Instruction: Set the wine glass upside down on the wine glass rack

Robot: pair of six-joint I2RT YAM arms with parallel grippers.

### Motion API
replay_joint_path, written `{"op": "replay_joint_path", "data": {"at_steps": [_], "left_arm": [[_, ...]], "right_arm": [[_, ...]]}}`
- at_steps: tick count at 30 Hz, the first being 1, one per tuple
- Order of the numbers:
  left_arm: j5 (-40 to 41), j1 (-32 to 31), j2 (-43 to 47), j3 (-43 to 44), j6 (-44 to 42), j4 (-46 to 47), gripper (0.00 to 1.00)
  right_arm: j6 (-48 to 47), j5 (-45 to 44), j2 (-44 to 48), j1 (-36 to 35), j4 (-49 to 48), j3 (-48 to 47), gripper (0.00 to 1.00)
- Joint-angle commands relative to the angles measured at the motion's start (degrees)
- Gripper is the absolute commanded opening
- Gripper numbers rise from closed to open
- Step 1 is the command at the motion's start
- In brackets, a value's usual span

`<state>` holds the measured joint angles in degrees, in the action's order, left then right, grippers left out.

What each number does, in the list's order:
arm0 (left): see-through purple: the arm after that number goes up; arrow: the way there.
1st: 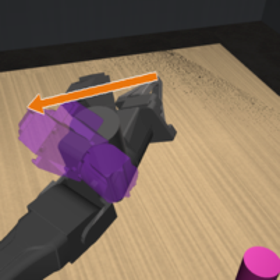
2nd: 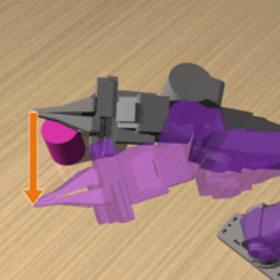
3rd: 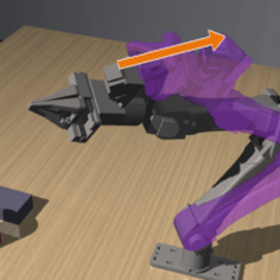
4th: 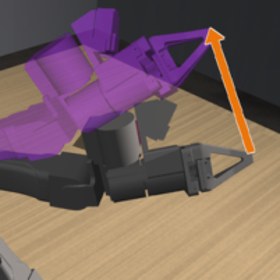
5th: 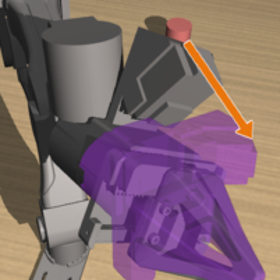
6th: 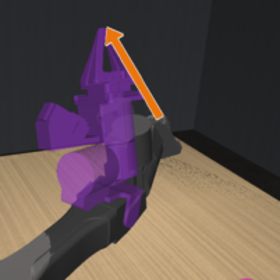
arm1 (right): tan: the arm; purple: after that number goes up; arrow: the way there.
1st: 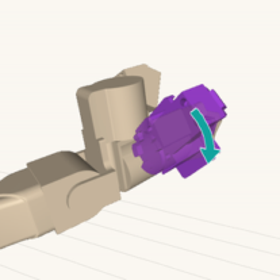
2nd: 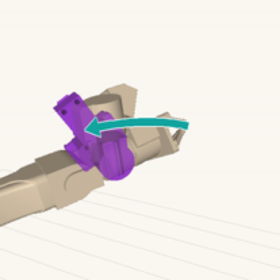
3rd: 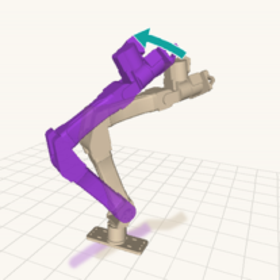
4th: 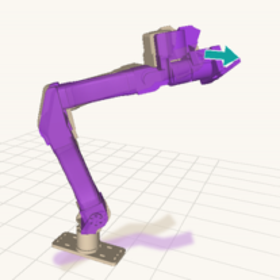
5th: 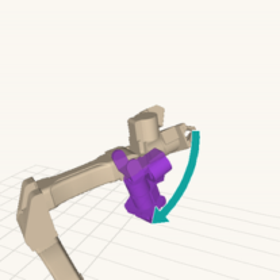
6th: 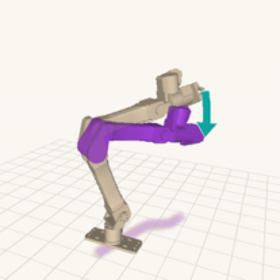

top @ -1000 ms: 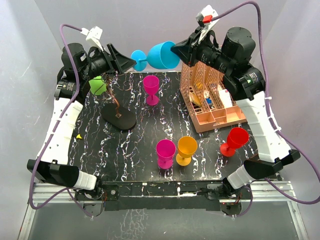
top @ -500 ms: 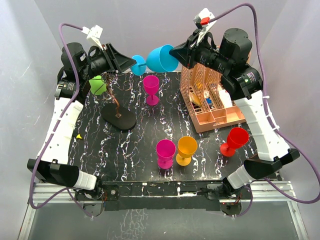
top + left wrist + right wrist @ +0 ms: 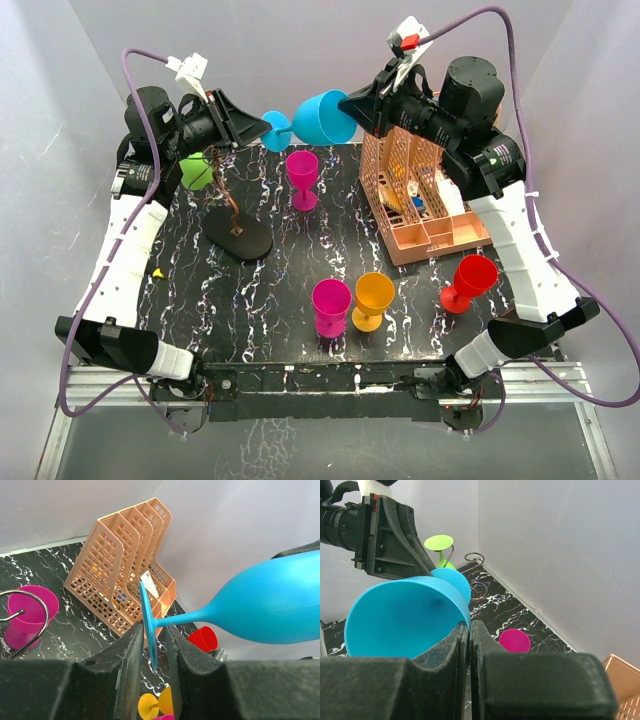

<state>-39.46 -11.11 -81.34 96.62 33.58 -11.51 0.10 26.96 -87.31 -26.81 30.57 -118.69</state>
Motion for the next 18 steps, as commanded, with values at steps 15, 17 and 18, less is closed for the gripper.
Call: {"op": "replay_joint_path", "data": {"at_steps": [15,17,18], "left_arm": [[-0.83,-0.20,0.75,0.14,0.20,1.57,0.00],[0.18,-0.21,1.23,0.66,-1.29,0.65,0.00],[0.90,-0.10,1.56,1.05,-2.26,0.02,0.00]], "right_arm": [[-0.30,0.09,1.08,0.62,-4.36,-1.45,0.08],[-0.97,-0.45,1.37,0.72,-4.29,-0.59,0.16],[-1.48,-0.71,1.59,0.84,-4.24,-0.12,0.23]]}}
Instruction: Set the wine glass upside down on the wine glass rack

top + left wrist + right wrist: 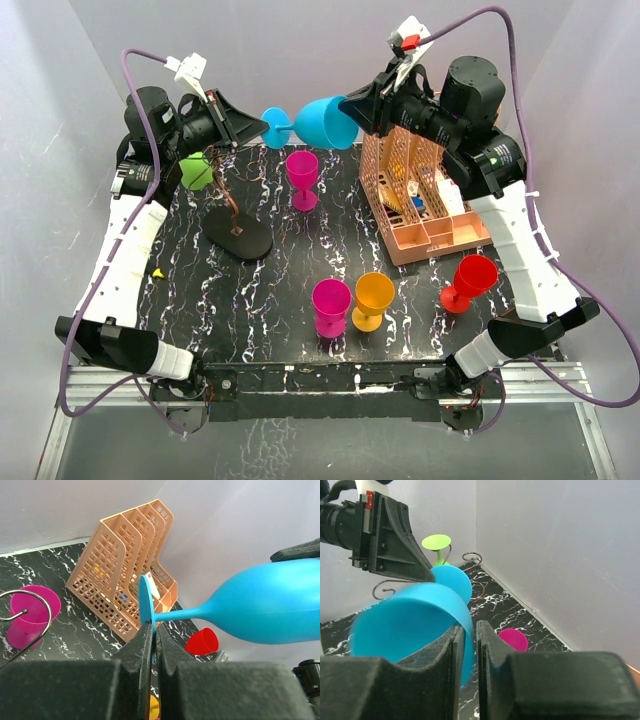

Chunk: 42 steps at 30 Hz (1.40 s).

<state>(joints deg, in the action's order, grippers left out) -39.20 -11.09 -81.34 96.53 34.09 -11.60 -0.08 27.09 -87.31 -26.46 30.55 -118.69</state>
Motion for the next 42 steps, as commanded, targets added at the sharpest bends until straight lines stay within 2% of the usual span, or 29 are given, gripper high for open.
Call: {"op": "replay_joint_path", "data": {"at_steps": [1,3,5,8,10,14,18,23,27,36,42], "left_arm": [[1.73,-0.09,1.76,1.65,-3.97,-0.72,0.00],[4.10,0.30,1.93,3.18,-6.44,-2.88,0.00],[6.70,1.12,2.15,4.68,-8.95,-4.97,0.00],[11.57,2.75,2.54,6.81,-12.74,-7.67,0.00],[15.72,3.53,2.68,8.54,-15.85,-9.47,0.00],[26.57,3.80,2.68,11.71,-25.01,-11.42,0.00],[39.65,3.80,2.69,15.16,-34.17,-11.31,0.00],[50.99,3.80,1.11,18.01,-44.92,-7.55,0.00],[58.60,3.80,-1.84,20.91,-54.00,-4.29,0.00],[66.42,3.71,-8.96,22.94,-72.23,7.37,0.00],[66.02,3.62,-13.68,22.61,-82.97,14.00,0.00]], "right_arm": [[-1.91,-1.12,1.88,0.59,-4.05,0.43,0.29],[-3.21,-2.20,2.55,0.78,-3.65,1.49,0.49],[-4.38,-3.42,3.26,1.15,-3.25,2.39,0.63],[-5.37,-4.84,4.34,1.58,-2.67,3.54,0.73],[-5.73,-5.51,5.18,2.03,-2.51,4.25,0.77],[-7.03,-7.91,6.72,2.67,-2.42,6.11,0.79],[-8.40,-14.39,7.52,2.95,-3.02,8.98,0.79],[-11.72,-23.60,8.91,3.16,-6.10,19.23,0.80],[-13.53,-26.29,10.36,4.92,-9.58,28.06,0.81],[-11.94,-19.31,12.25,14.67,-14.19,42.17,0.81],[-11.39,-15.63,12.94,18.32,-15.82,46.58,0.81]]}}
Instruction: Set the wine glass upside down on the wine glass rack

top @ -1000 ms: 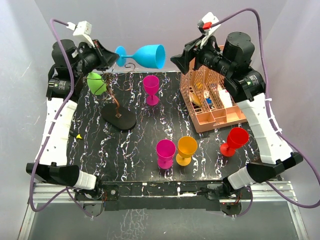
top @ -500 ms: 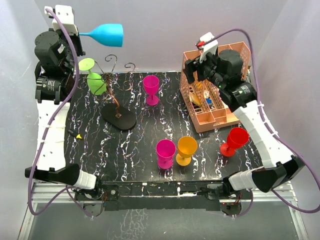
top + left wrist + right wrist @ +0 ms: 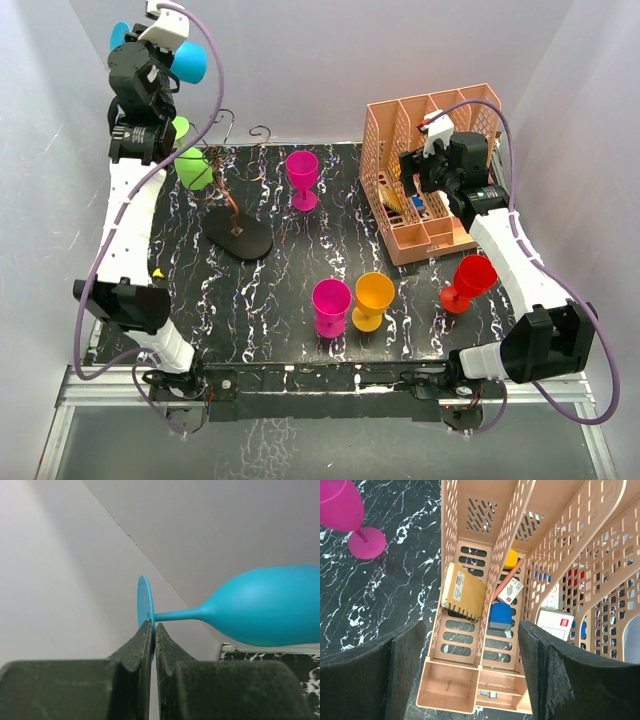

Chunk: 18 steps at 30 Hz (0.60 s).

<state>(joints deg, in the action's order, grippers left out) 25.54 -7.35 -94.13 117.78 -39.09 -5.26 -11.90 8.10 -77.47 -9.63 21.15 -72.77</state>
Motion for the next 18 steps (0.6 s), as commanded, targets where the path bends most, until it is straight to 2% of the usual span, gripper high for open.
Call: {"op": "replay_joint_path", "data": {"at_steps": [1,9,14,18], "left_arm": [[0.18,-0.16,-1.52,1.18,-11.07,7.70,0.00],[-12.08,-0.27,-4.28,-1.66,-20.30,3.38,0.00],[-14.95,-0.61,-3.59,-7.98,-28.23,6.31,0.00],[-17.67,-1.14,-2.61,-9.99,-32.48,4.84,0.00]], "right_arm": [[0.51,3.87,3.22,1.88,-6.32,0.80,0.81],[0.74,5.70,4.20,3.44,-6.56,2.94,0.81],[0.72,6.19,4.61,3.68,-6.97,3.93,0.81],[0.85,7.12,4.49,3.65,-7.04,3.90,0.81]]}}
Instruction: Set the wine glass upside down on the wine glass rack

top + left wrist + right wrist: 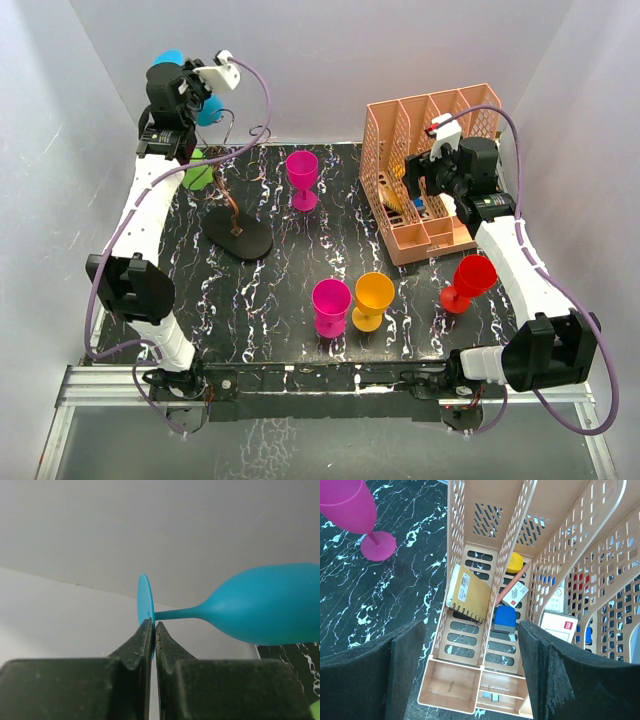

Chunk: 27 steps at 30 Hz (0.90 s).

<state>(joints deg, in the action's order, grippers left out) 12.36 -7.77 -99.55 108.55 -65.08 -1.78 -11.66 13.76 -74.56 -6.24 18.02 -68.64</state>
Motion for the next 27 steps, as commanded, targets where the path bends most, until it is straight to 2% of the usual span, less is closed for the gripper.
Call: {"op": "replay_joint_path", "data": {"at_steps": [1,8,27], "left_arm": [[-5.09,-0.82,2.98,-0.95,-6.98,0.77,0.00],[-10.53,-1.23,5.44,-3.46,-9.61,-3.78,0.00],[-13.44,-1.72,9.53,-7.67,-13.22,-9.41,0.00]], "right_arm": [[0.63,1.57,1.53,0.26,-3.94,-0.22,0.81],[0.51,2.02,1.83,0.61,-4.00,0.29,0.81],[0.32,3.03,1.83,0.79,-4.13,0.87,0.81]]}}
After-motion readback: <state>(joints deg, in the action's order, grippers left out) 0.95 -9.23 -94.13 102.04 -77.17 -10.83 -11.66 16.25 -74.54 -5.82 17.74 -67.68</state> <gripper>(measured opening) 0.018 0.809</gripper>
